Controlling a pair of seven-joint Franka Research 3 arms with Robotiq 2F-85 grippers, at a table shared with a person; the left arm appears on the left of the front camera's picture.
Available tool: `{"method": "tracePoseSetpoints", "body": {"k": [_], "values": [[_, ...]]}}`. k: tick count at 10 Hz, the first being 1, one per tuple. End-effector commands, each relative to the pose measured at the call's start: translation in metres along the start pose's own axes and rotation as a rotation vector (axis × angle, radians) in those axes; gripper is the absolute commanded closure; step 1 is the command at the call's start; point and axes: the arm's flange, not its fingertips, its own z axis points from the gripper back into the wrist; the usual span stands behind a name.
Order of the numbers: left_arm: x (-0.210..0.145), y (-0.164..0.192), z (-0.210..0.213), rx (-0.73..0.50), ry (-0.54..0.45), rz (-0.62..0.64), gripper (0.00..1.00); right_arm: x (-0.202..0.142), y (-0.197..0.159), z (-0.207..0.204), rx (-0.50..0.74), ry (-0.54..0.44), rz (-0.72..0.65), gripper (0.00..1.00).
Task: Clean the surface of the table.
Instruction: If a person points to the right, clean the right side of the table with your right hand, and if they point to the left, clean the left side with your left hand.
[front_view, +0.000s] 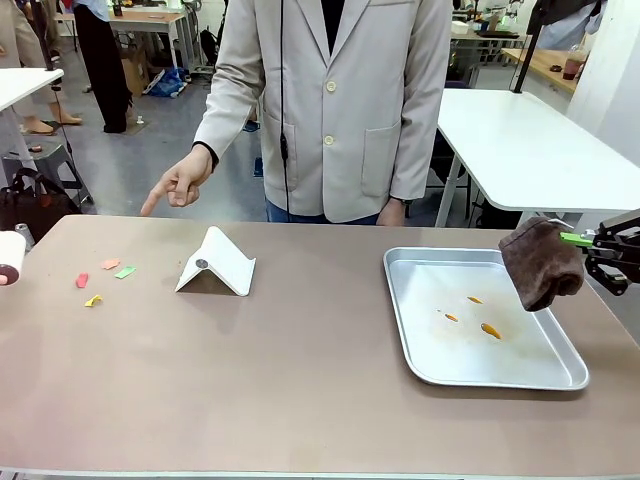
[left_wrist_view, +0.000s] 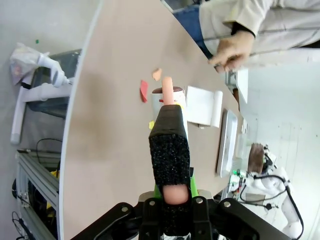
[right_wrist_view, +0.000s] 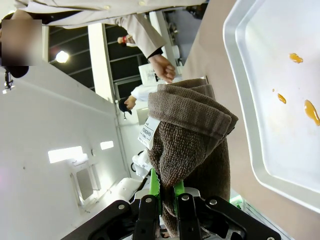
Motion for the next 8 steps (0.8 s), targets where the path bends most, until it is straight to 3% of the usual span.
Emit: {"method": "tracePoseSetpoints", "body": {"k": [1, 4, 8], "values": [[0.013, -0.005, -0.001, 0.018, -0.040, 0.048, 1.00, 0.000, 0.003, 0.002, 0.010, 0.000, 0.003, 1.00], [0.026, -0.002, -0.013, 0.023, -0.063, 0.033, 1.00, 0.000, 0.003, 0.002, 0.010, 0.000, 0.003, 1.00], [0.038, 0.001, -0.049, 0.065, -0.015, 0.042, 1.00, 0.000, 0.003, 0.002, 0.010, 0.000, 0.003, 1.00]]}}
